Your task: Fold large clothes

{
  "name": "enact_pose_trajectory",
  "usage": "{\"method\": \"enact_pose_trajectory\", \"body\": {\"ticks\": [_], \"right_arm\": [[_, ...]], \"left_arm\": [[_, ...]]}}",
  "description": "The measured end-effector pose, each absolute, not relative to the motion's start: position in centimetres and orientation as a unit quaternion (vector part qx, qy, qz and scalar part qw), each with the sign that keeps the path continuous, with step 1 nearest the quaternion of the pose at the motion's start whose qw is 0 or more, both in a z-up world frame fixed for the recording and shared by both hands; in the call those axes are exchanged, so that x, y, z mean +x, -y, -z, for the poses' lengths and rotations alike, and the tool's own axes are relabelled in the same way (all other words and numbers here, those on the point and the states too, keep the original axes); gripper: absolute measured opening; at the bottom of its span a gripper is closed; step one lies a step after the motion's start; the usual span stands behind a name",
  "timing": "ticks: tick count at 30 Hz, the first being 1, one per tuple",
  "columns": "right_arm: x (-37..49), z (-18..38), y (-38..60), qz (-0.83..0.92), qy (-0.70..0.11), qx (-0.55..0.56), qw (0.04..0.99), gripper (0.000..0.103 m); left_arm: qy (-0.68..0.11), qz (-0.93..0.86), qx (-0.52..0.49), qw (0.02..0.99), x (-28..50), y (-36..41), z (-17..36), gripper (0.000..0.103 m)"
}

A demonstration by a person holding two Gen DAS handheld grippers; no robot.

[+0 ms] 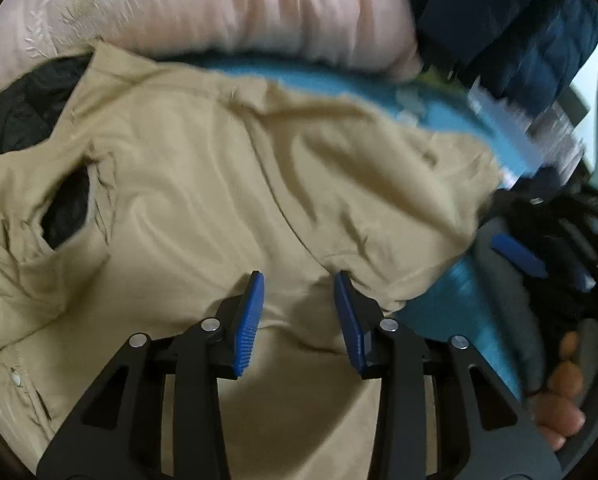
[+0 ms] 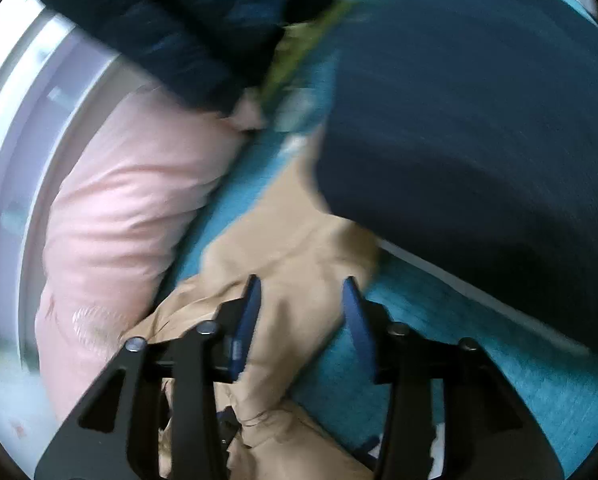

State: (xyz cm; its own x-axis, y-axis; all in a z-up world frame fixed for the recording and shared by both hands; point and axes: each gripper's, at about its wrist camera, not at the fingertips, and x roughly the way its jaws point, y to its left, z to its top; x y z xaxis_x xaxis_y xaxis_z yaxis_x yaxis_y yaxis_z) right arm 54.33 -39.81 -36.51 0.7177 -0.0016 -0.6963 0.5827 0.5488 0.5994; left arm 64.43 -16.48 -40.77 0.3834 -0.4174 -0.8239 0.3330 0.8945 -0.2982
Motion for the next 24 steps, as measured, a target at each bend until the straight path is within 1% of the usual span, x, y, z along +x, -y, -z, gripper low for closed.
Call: {"method": "enact_pose_trajectory", "body": {"ticks": [2, 4, 8, 11, 12, 13, 14, 15, 20, 24], "right_arm": [[54.9, 37.8, 40.1, 0.198, -0.349, 0.438, 0.804, 0.044], [55.5, 39.7, 41.0, 0.204, -0.362, 0.47, 0.779, 0.045], [56.3, 39.7, 41.7, 0.199, -0.32, 0.466, 0.801, 0.048], [57.2, 40.2, 42.3, 0.227, -0.327, 0.447, 0.802, 0.051], [57.2, 40.2, 42.3, 0.217, -0.316, 0.447, 0.808, 0.046], [57.2, 40.1, 42.3, 0.203, -0.306, 0.446, 0.817, 0.023], [57.3, 39.7, 42.2, 0.184, -0.296, 0.44, 0.828, 0.011], [57.4, 39.4, 42.0, 0.169, -0.292, 0.436, 0.834, 0.006], [57.2, 34.6, 39.4, 0.117, -0.247, 0.352, 0.895, 0.005], [56.7, 29.8, 35.1, 0.04, -0.208, 0.255, 0.943, 0.005]], "left_arm": [[-0.51, 0.227, -0.038, 0.829, 64.5, 16.6, 41.3, 0.034], [-0.514, 0.229, -0.043, 0.826, 64.7, 16.4, 41.4, 0.033], [-0.521, 0.231, -0.049, 0.82, 65.0, 16.1, 41.9, 0.032], [-0.519, 0.23, -0.046, 0.822, 65.0, 16.4, 41.9, 0.032], [-0.517, 0.231, -0.044, 0.823, 65.0, 16.5, 42.0, 0.032], [-0.516, 0.231, -0.043, 0.823, 64.9, 16.5, 42.0, 0.032], [-0.517, 0.232, -0.045, 0.823, 65.0, 16.4, 42.1, 0.032], [-0.517, 0.232, -0.049, 0.822, 65.0, 16.2, 42.1, 0.032], [-0.517, 0.239, -0.064, 0.819, 64.9, 15.4, 41.9, 0.032], [-0.501, 0.26, -0.13, 0.815, 64.2, 12.7, 40.2, 0.032]]}}
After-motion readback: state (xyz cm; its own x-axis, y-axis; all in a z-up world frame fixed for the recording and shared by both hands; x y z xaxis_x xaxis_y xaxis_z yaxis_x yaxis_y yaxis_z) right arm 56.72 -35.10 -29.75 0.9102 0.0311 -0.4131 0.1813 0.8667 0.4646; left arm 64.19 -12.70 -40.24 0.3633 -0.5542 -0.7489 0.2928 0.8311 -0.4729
